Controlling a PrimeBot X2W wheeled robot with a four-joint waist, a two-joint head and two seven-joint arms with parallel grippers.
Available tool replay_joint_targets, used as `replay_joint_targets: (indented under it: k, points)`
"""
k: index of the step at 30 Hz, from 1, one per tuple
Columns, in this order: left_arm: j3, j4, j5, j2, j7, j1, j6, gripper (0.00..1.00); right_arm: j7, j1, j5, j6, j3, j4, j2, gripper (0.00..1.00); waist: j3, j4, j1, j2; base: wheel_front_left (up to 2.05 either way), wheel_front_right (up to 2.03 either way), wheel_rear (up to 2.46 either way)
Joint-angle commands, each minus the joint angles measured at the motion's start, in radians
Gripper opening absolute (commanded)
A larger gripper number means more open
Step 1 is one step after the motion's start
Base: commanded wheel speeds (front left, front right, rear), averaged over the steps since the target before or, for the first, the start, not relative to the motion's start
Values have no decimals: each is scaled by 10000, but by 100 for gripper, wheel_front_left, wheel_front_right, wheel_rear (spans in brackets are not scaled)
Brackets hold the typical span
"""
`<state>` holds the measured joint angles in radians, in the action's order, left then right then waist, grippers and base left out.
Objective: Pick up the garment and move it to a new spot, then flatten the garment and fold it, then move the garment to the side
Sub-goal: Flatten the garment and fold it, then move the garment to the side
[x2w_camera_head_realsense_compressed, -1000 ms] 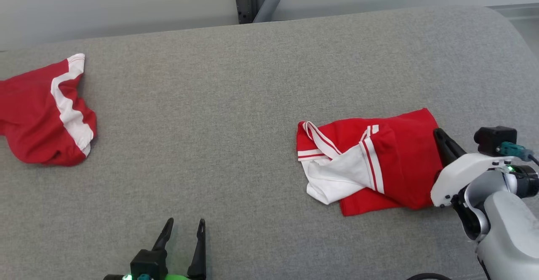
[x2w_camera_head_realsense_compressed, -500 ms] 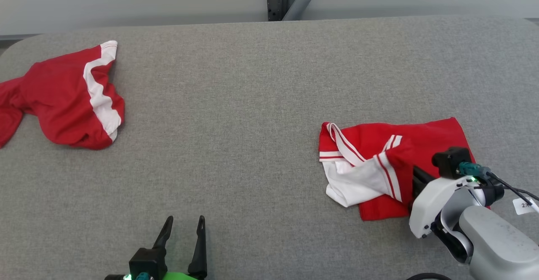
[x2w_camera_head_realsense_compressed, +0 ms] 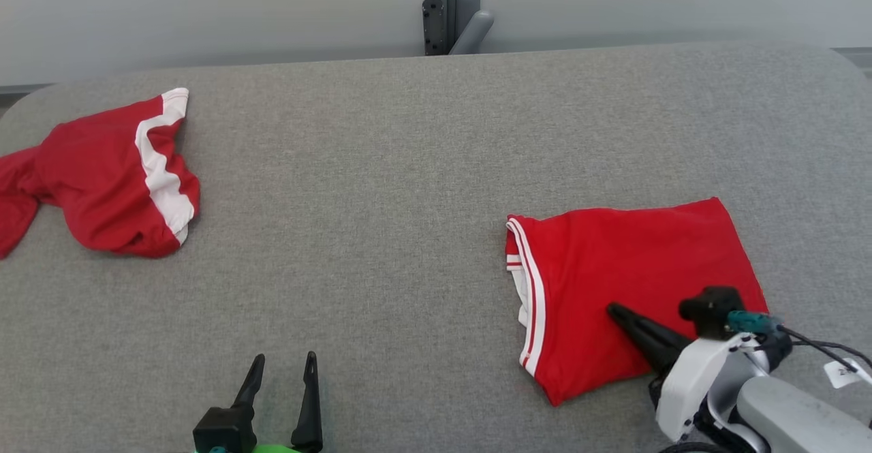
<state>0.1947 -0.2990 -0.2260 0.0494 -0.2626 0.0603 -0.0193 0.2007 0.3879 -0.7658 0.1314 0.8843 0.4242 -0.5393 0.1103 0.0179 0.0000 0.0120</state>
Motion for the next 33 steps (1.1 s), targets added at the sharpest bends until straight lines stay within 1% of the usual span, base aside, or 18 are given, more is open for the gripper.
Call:
replay_joint_targets:
  k: [1, 2, 3, 4, 6, 7, 10, 12, 14, 17, 20, 26, 30, 33]
  points:
    - [-59, 23, 99, 25, -27, 125, 15, 100, 240, -142, 37, -14, -311, 173, -54, 0, -224, -180, 0, -120, 0, 0, 0]
    - [-100, 55, 121, 27, -27, 144, 22, 100, 385, -203, 112, -14, -584, 253, 13, 14, -299, -228, 0, -120, 0, 0, 0]
    - [-157, 111, 121, 27, -27, 166, 23, 100, 497, -292, 212, -14, -974, 356, 72, 45, -383, -271, 0, -120, 0, 0, 0]
    - [-210, 170, 132, 27, -27, 207, 13, 100, 578, -444, 289, -14, -1442, 431, 132, 100, -477, -312, 0, -120, 0, 0, 0]
    - [-328, 345, 139, 27, -27, 293, -55, 100, 648, -731, 734, -14, -2625, 417, 239, 100, -619, -413, 0, -120, 0, 0, 0]
    - [-399, 474, 157, 23, -27, 351, -74, 100, 657, -875, 1121, -14, -3406, 208, 334, 100, -667, -477, 0, -120, 0, 0, 0]
    - [-614, 853, 225, 27, -27, 611, -130, 100, 636, -1965, 2463, -13, -5458, -396, 867, 100, -816, -709, 0, -120, 0, 0, 0]
    - [-704, 1069, 336, 23, -27, 741, -53, 100, 640, -2552, 3510, -14, -6636, -882, 1155, 100, -925, -793, 0, -120, 0, 0, 0]
    - [-847, 1224, 420, 28, -27, 896, 23, 100, 640, -3186, 4305, -13, -7709, -1356, 1603, 100, -1027, -822, 0, -120, 0, 0, 0]
    - [-1012, 1357, 552, 26, -27, 1063, 213, 100, 640, -4142, 5201, -11, -8817, -1999, 2252, 100, -1111, -800, 0, -120, 0, 0, 0]
    - [-1182, 1421, 678, 26, -27, 1154, 360, 100, 642, -4671, 5753, -11, -9347, -2177, 2632, 100, -1148, -767, 0, -120, 0, 0, 0]
    - [-1258, 1530, 726, 26, -27, 1173, 453, 100, 643, -4933, 6095, -13, -9377, -1917, 2929, 100, -1164, -595, 0, -120, 0, 0, 0]
    - [-1266, 1589, 670, 26, -27, 1135, 410, 100, 643, -4697, 6000, -13, -9263, -1778, 3080, 100, -1138, -431, 0, -120, 0, 0, 0]
    - [-1225, 1614, 646, 26, -27, 1073, 393, 100, 644, -4451, 5478, -14, -9223, -1480, 3222, 100, -1077, -331, 0, -120, 0, 0, 0]
